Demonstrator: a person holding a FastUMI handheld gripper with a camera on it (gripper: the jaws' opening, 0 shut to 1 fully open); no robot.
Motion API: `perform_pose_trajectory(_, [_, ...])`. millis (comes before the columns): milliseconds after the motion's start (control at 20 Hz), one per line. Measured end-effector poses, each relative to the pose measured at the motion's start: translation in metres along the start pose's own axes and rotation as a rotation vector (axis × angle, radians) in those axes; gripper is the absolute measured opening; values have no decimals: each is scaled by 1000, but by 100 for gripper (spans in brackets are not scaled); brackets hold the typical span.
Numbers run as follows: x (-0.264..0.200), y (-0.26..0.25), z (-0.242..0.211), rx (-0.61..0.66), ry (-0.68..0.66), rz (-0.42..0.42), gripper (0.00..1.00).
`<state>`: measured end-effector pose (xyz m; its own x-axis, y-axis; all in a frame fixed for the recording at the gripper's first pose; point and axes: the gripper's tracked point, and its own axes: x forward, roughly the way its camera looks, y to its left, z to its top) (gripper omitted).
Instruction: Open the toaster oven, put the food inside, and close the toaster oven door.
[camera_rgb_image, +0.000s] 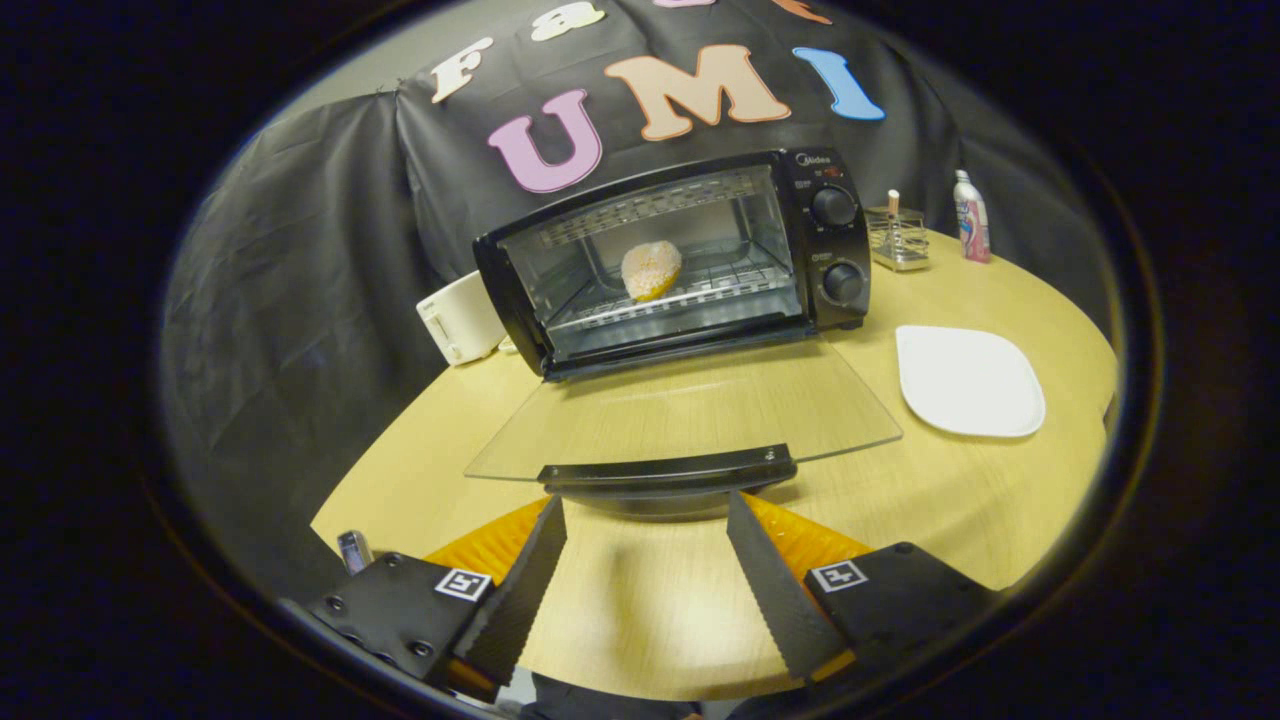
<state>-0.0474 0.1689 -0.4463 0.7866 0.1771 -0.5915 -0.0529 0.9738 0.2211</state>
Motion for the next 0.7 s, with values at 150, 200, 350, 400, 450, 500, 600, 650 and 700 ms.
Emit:
perform_pose_trajectory(150, [6,-1,-10,1,23,-13,100])
perform_pose_trajectory(200, [8,-4,-8,-5,17,-24,100])
perform_pose_trajectory(350, [10,-6,-7,-4,18,-40,98])
perform_pose_trajectory(400, [11,-7,-7,-4,15,-42,98])
perform_pose_trajectory(450, [10,-6,-7,-1,12,-46,98])
perform_pose_trajectory(500, [10,-6,-6,2,12,-49,98])
perform_pose_trajectory(600, [10,-7,-6,5,14,-57,98])
perform_pose_trajectory(650, [10,-6,-6,4,17,-58,98])
perform_pose_trajectory(700, [9,-6,-6,8,21,-58,98])
